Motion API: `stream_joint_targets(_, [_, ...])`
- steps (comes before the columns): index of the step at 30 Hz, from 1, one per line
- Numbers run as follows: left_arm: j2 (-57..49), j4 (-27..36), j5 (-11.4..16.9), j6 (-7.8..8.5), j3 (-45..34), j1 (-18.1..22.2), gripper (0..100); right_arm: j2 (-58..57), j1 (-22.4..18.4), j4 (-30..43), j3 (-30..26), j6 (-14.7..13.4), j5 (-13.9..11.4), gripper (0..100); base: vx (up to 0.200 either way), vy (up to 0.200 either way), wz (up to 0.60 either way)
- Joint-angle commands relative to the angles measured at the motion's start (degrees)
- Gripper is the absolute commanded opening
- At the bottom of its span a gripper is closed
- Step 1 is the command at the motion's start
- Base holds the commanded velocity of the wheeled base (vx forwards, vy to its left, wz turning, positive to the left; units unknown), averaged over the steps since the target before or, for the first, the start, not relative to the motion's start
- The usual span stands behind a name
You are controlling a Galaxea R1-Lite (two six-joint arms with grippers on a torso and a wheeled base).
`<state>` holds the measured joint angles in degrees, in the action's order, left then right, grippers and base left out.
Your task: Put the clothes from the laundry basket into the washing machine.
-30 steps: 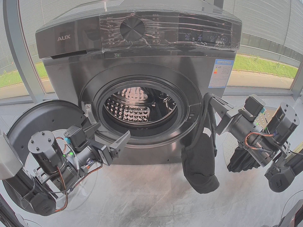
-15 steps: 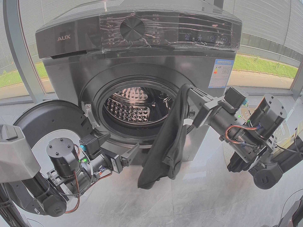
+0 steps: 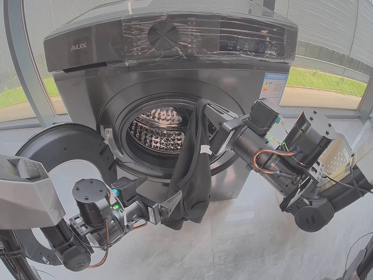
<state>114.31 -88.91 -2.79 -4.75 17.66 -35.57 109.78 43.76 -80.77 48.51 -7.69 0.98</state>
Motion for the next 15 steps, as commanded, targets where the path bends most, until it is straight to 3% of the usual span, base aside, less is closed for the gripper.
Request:
stream_joint_targets(1, [2.58, -0.04, 0.07, 0.1, 0.35, -0.2, 100, 0.53, 0.53, 0.09, 1.33, -0.04, -0.01, 0, 0.0, 0.0, 0.0])
stream_joint_targets(9, [6.45, -0.22, 0.24, 0.01, 2.9, -0.99, 100, 1.32, 1.5, -0.26, 1.59, 0.13, 0.17, 0, 0.0, 0.0, 0.0])
stream_joint_targets(15, [9.61, -0.13, 2.62, 0.01, 7.03, -0.81, 100, 1.32, 3.08, -0.26, 2.03, 0.13, 0.43, 0, 0.0, 0.0, 0.0])
